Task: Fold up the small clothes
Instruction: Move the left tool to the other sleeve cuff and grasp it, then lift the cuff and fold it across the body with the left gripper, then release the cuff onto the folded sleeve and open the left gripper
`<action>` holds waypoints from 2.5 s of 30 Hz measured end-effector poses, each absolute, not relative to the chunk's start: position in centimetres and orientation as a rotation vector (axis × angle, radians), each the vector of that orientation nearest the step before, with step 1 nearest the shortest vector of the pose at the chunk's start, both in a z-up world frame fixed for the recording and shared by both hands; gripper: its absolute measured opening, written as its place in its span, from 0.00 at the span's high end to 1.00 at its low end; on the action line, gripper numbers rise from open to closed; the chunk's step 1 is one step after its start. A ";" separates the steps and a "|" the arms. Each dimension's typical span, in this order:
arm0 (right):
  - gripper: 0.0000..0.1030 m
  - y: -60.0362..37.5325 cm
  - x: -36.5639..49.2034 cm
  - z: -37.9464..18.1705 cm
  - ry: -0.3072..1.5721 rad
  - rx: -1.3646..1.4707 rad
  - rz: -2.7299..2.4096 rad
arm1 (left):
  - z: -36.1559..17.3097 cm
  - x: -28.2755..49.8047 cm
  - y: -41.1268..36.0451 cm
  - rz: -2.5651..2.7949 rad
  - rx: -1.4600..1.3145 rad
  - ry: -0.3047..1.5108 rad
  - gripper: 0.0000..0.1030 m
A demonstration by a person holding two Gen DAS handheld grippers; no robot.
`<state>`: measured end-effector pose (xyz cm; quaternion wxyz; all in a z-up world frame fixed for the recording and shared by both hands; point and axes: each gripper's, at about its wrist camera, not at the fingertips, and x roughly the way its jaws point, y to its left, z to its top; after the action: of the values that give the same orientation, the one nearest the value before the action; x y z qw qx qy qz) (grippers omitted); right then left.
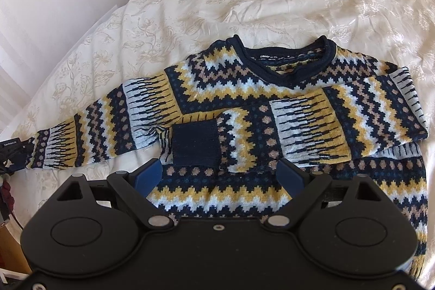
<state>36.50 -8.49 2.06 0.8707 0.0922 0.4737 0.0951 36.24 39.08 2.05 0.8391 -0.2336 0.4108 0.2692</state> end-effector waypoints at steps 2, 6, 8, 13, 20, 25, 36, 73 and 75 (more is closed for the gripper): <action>0.11 -8.2 36.6 2.0 0.992 0.190 0.207 | 2.3 36.1 39.2 0.542 -0.504 0.862 0.59; 0.11 -8.1 36.6 1.8 0.997 0.185 0.226 | 3.4 35.9 38.7 0.518 -0.486 0.833 0.84; 0.11 -8.3 36.5 1.8 0.994 0.191 0.231 | 4.3 36.0 38.0 0.506 -0.468 0.818 0.89; 0.11 -9.4 36.1 1.7 0.992 0.206 0.241 | 7.8 36.5 34.7 0.415 -0.442 0.769 0.90; 0.11 -13.0 35.1 1.2 0.988 0.243 0.251 | 13.2 37.0 27.9 0.288 -0.442 0.682 0.90; 0.11 -16.8 34.5 1.0 0.983 0.274 0.248 | 16.5 37.7 21.5 0.178 -0.427 0.616 0.90; 0.11 -24.8 34.4 0.6 0.972 0.315 0.237 | 15.4 42.7 5.2 -0.074 -0.441 0.635 0.90; 0.11 -30.7 39.6 -2.1 0.960 0.360 0.053 | 1.5 45.7 -1.2 -0.180 0.021 0.991 0.58; 0.11 -30.8 40.6 -2.3 0.961 0.360 0.057 | 0.8 46.6 1.4 -0.107 0.007 1.009 0.58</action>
<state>40.58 -30.79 -2.32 0.8709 0.1721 0.4596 0.0271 46.61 1.45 0.83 0.8740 0.0033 0.4832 -0.0512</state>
